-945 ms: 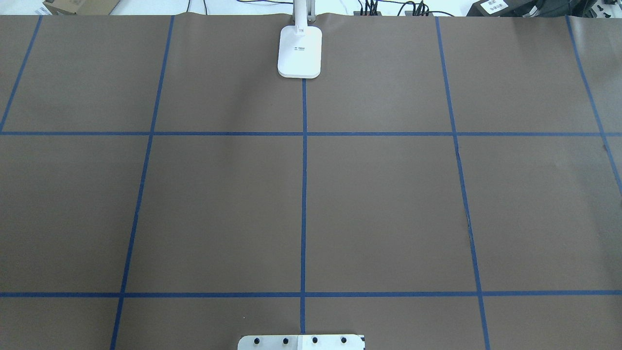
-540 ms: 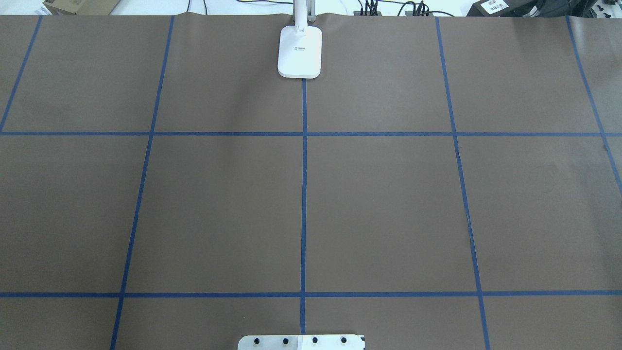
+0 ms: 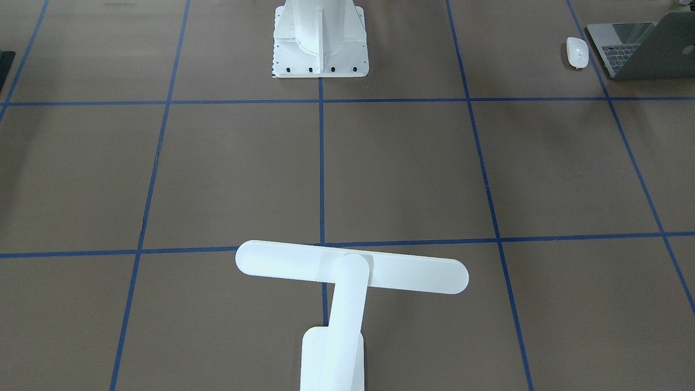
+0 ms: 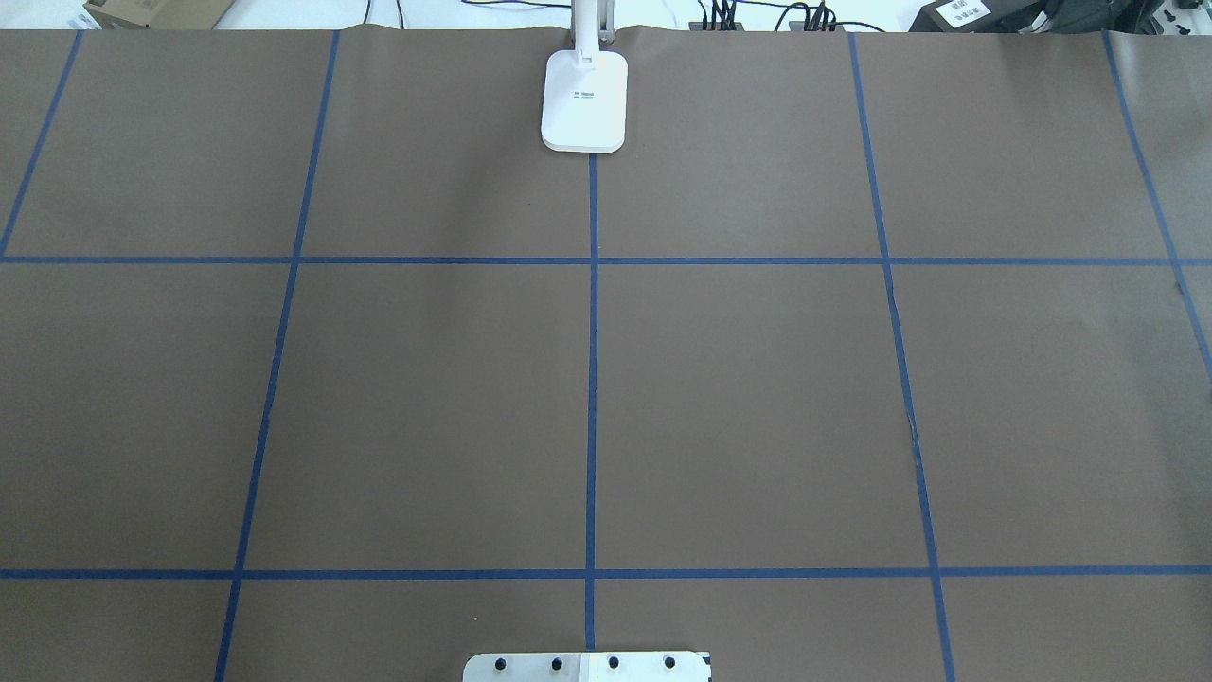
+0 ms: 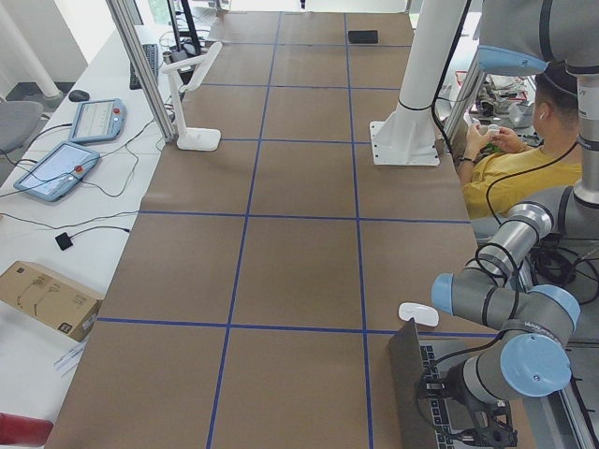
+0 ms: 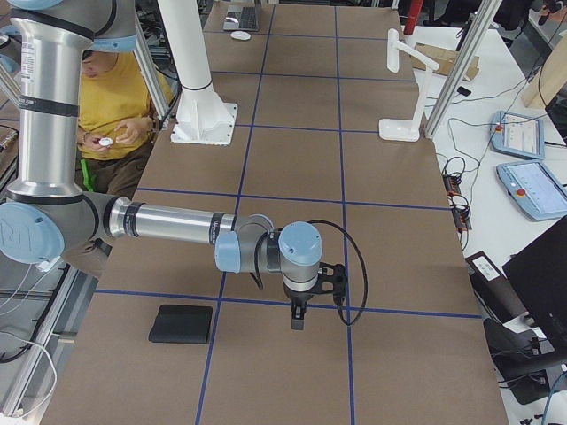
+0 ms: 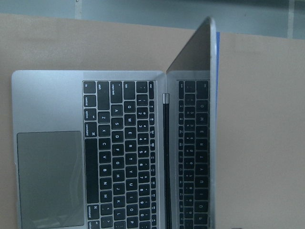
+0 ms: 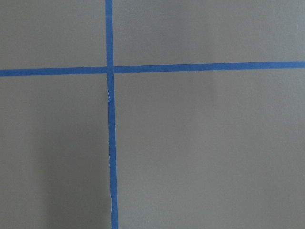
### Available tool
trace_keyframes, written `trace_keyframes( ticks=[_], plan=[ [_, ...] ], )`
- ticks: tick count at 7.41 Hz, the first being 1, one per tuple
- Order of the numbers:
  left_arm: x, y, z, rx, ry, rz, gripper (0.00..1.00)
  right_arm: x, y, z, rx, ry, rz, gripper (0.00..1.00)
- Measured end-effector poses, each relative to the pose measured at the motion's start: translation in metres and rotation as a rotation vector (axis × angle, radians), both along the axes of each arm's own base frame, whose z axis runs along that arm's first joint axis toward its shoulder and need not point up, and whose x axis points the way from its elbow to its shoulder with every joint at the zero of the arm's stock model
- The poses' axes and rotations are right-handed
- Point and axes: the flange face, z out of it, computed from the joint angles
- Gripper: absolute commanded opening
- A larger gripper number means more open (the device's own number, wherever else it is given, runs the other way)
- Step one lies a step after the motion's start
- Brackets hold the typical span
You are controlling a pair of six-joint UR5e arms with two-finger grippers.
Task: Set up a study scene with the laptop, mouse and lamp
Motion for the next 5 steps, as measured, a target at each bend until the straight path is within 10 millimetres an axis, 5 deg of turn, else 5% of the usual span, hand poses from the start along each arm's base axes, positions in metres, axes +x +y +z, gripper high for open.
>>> trace_keyframes(
  ticks=[3,5],
  plan=[
    [-0.008,-0.009,-0.005,-0.011,-0.004,-0.035,0.03,0.0,0.0,0.0,0.0,0.0,0.0,1.0],
    [-0.011,-0.013,-0.007,-0.001,-0.014,-0.043,0.0,0.0,0.0,0.0,0.0,0.0,0.0,1.0]
  ],
)
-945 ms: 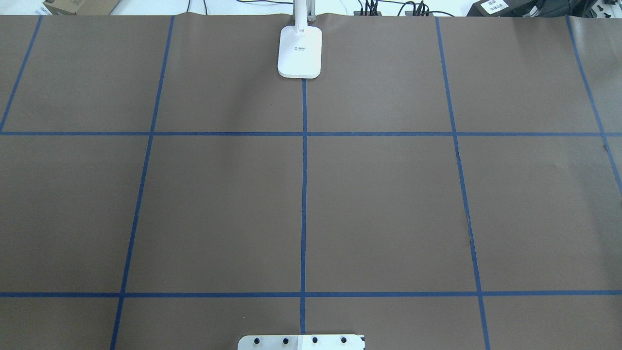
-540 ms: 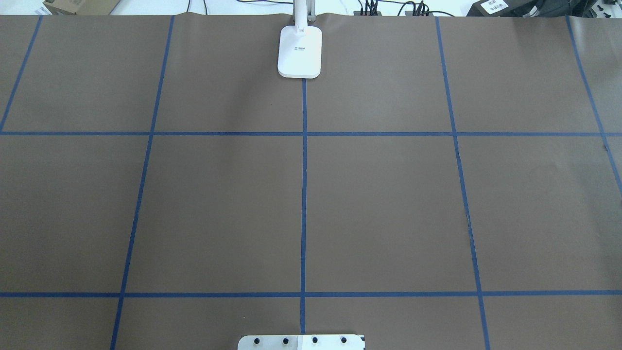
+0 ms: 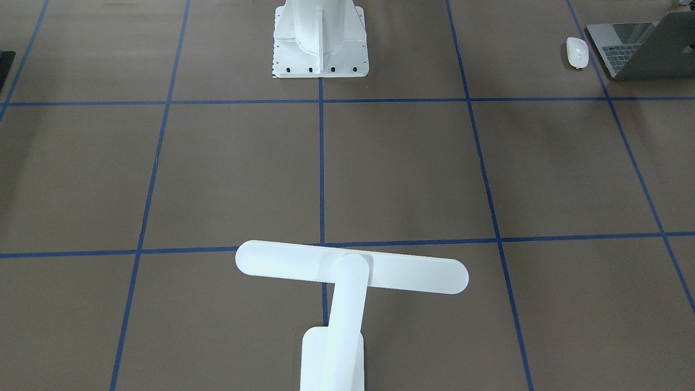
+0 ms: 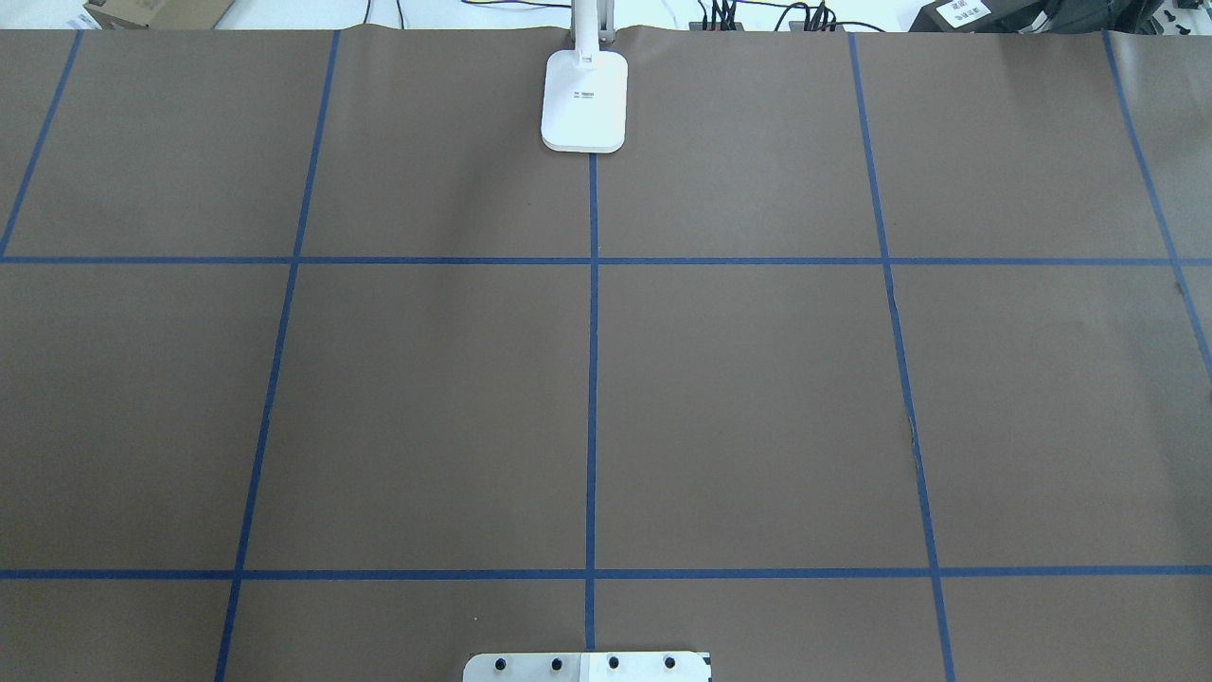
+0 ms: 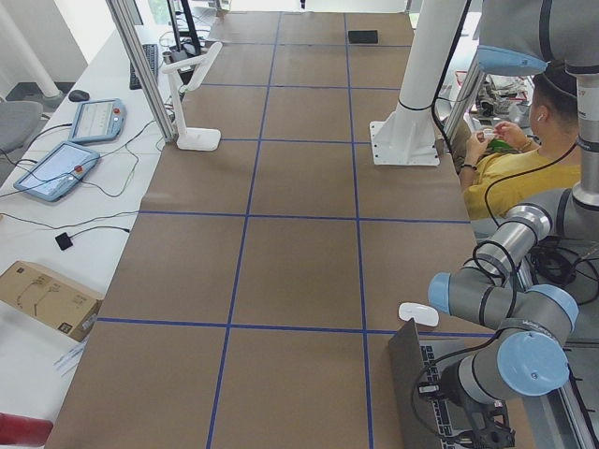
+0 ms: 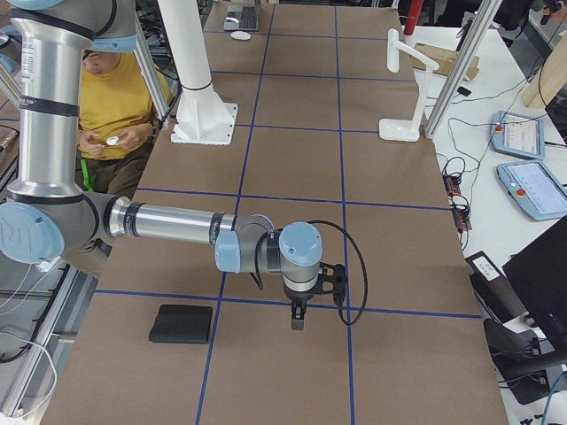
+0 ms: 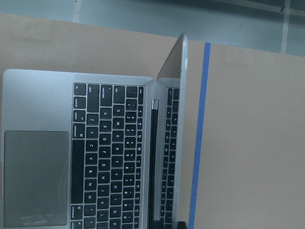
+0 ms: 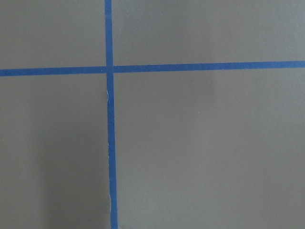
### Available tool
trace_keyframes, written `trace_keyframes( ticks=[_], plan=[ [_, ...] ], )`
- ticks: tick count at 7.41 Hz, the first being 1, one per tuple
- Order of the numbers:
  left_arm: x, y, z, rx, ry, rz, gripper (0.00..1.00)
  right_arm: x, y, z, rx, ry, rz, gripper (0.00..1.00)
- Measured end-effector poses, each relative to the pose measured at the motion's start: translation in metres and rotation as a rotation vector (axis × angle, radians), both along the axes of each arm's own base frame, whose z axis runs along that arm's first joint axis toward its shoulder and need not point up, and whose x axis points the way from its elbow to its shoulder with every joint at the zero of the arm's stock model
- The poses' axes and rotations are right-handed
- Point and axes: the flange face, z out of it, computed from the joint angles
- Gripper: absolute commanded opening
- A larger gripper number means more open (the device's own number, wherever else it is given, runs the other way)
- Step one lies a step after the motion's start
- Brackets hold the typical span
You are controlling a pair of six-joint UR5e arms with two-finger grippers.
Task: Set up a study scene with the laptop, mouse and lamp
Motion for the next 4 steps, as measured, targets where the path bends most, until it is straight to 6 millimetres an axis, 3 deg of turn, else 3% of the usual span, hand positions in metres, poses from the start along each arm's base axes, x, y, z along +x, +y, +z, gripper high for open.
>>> trace_keyframes(
  ticks=[4],
  plan=[
    [-0.019,-0.026,-0.016,0.062,-0.01,-0.019,0.0,-0.001,-0.001,-0.001,0.003,0.0,-0.002,1.0]
  ],
)
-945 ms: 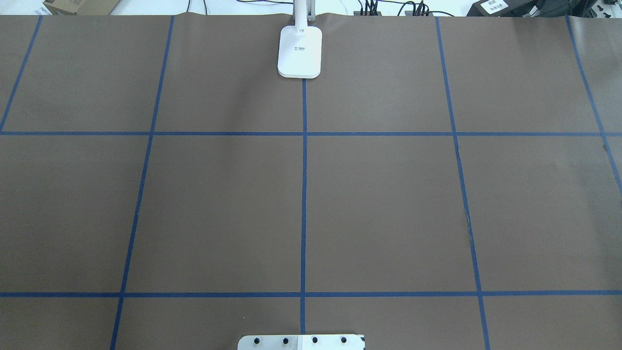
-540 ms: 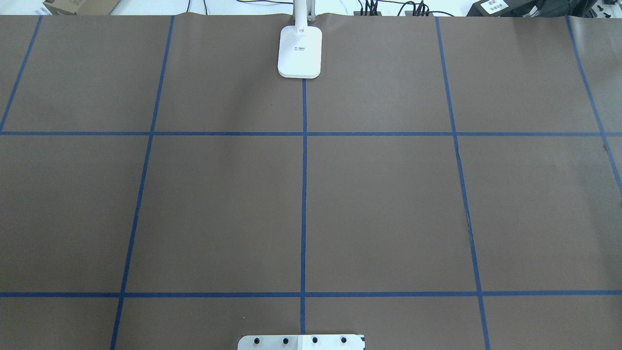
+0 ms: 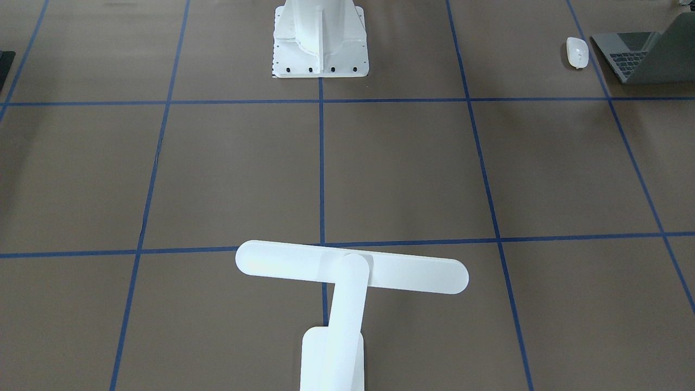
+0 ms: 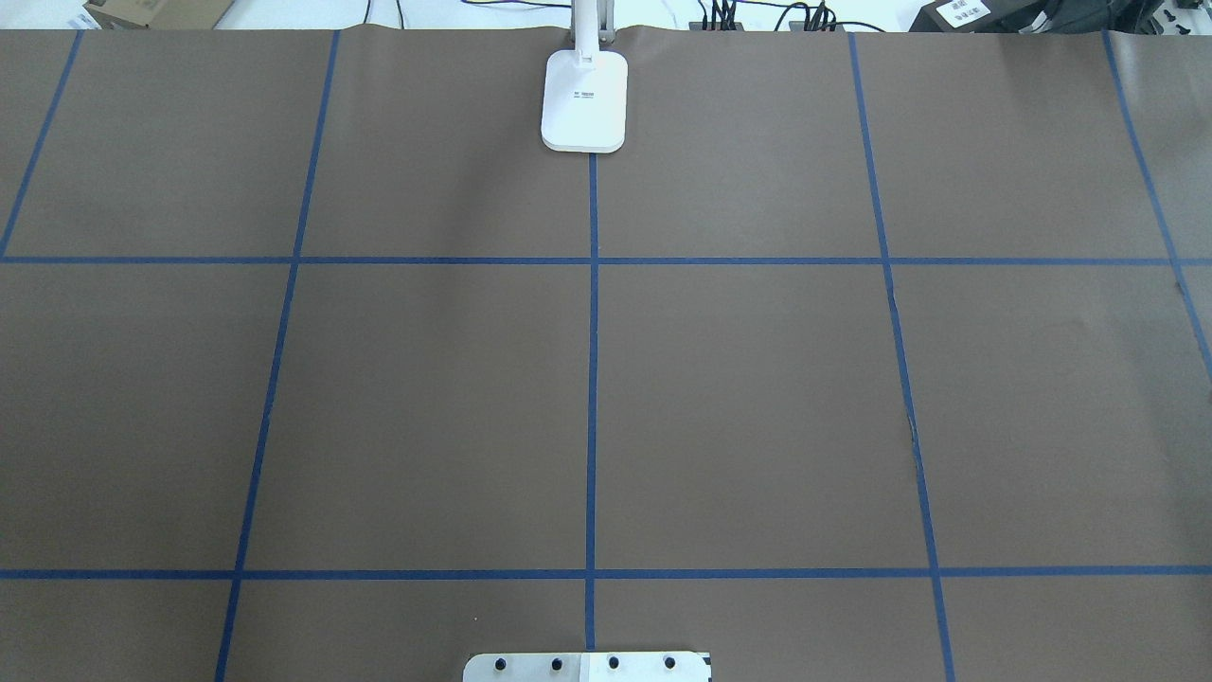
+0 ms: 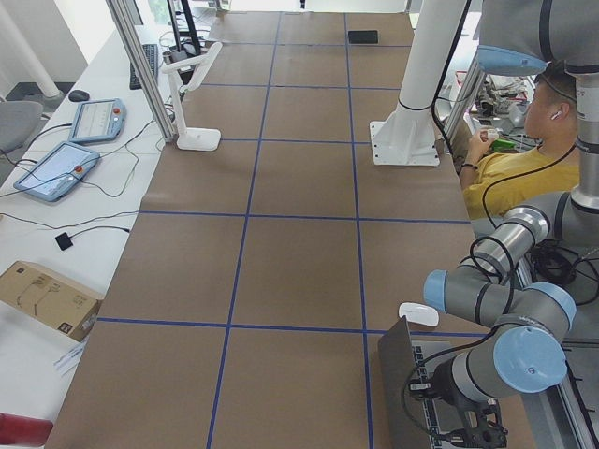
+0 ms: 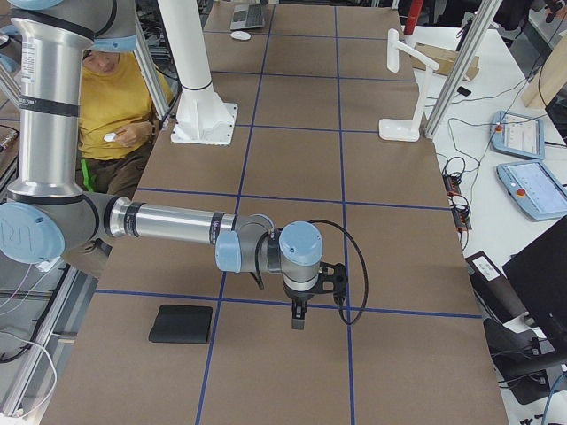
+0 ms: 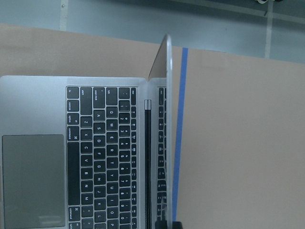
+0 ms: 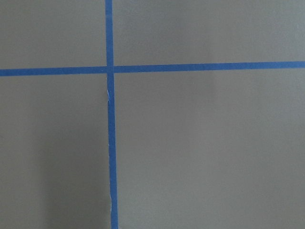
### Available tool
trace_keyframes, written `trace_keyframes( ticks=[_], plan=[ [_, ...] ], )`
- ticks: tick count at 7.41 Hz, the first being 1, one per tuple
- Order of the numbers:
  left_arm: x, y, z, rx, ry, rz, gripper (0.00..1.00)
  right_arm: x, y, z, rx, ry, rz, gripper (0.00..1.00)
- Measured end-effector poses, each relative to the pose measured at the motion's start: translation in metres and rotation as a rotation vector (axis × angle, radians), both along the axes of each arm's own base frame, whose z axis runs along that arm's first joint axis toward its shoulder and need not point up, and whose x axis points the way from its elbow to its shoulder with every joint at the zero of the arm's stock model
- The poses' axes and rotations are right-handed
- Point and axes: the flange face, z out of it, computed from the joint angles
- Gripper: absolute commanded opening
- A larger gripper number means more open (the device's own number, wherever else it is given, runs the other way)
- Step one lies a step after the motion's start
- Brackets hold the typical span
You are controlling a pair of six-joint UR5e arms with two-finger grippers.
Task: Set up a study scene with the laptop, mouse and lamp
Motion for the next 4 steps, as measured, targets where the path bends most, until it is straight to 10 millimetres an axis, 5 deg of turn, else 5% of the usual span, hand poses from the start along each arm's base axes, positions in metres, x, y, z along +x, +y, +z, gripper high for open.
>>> trace_keyframes(
  ticks=[4],
  plan=[
    [-0.037,-0.056,-0.035,0.098,0.001,-0.057,0.0,0.0,-0.001,-0.001,0.003,0.0,-0.001,1.0]
  ],
)
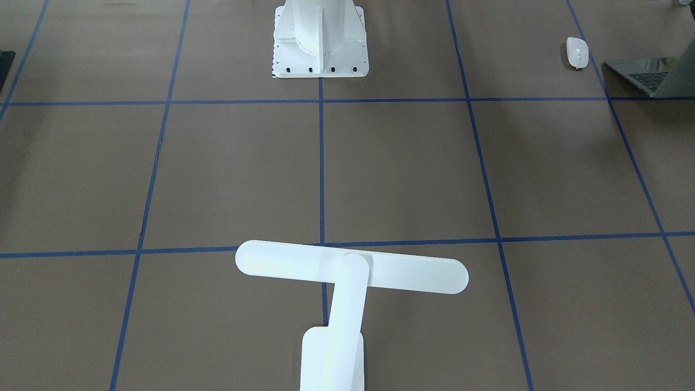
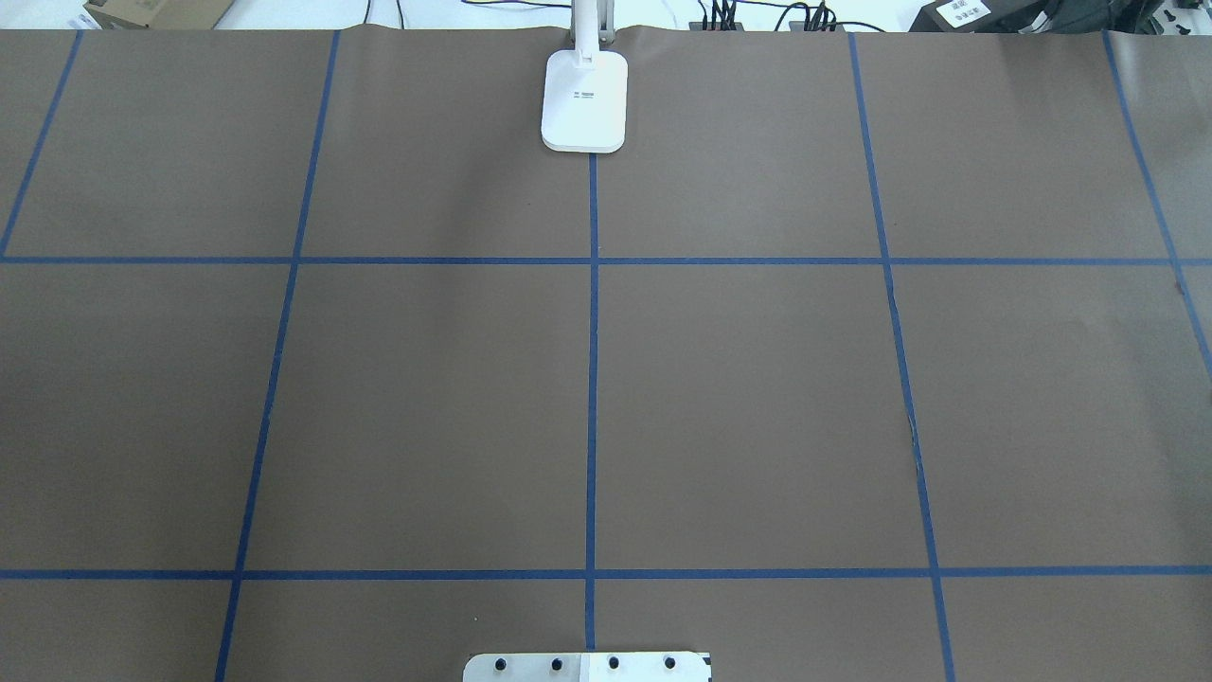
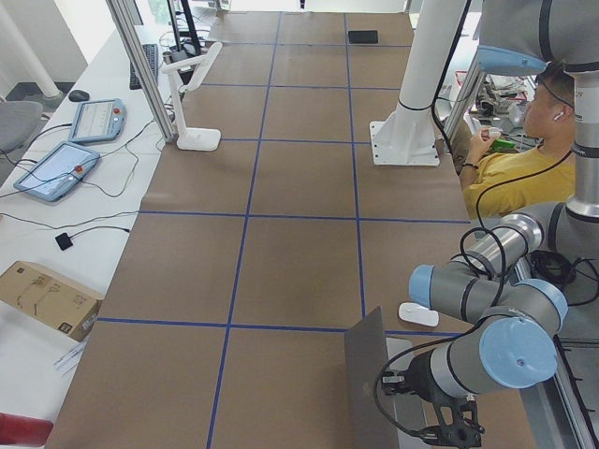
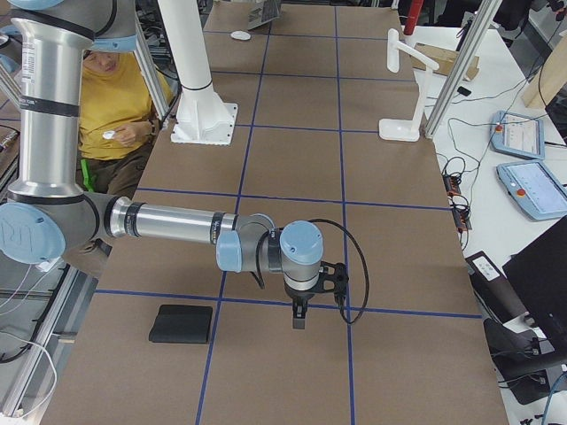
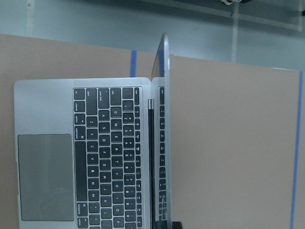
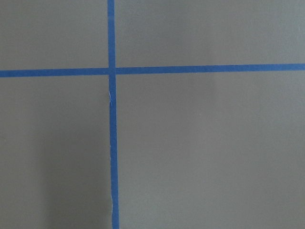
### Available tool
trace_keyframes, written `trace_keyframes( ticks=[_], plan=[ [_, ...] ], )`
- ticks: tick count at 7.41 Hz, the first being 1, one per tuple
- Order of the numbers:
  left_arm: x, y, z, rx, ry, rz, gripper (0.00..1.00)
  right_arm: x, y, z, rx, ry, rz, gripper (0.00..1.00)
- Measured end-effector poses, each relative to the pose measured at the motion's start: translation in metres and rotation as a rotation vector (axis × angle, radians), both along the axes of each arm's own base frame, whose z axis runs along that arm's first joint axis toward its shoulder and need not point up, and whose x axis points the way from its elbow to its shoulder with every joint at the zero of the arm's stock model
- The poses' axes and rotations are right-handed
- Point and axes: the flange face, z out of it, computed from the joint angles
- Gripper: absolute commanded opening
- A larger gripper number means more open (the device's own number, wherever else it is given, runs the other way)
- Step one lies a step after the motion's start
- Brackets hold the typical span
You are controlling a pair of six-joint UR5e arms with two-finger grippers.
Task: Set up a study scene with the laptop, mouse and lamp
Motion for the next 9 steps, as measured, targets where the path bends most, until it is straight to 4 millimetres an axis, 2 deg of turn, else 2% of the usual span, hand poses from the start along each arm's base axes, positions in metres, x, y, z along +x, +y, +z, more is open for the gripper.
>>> trace_keyframes(
  ticks=[3,5,7,9],
  plan=[
    [-0.016,-0.075,-0.048,0.084,0.037,0.001,0.0,0.0,0.0,0.0,0.0,0.0,0.0,1.0],
    [-0.012,-0.14,-0.088,0.127,0.039,0.056,0.0,0.0,0.0,0.001,-0.001,0.0,-0.001,1.0],
    [0.008,-0.219,-0.141,0.173,0.025,0.133,0.0,-0.001,0.0,0.001,-0.003,0.0,-0.002,1.0],
    [0.044,-0.291,-0.202,0.203,0.029,0.187,0.0,-0.002,-0.001,0.003,-0.005,0.001,-0.005,1.0]
  ],
)
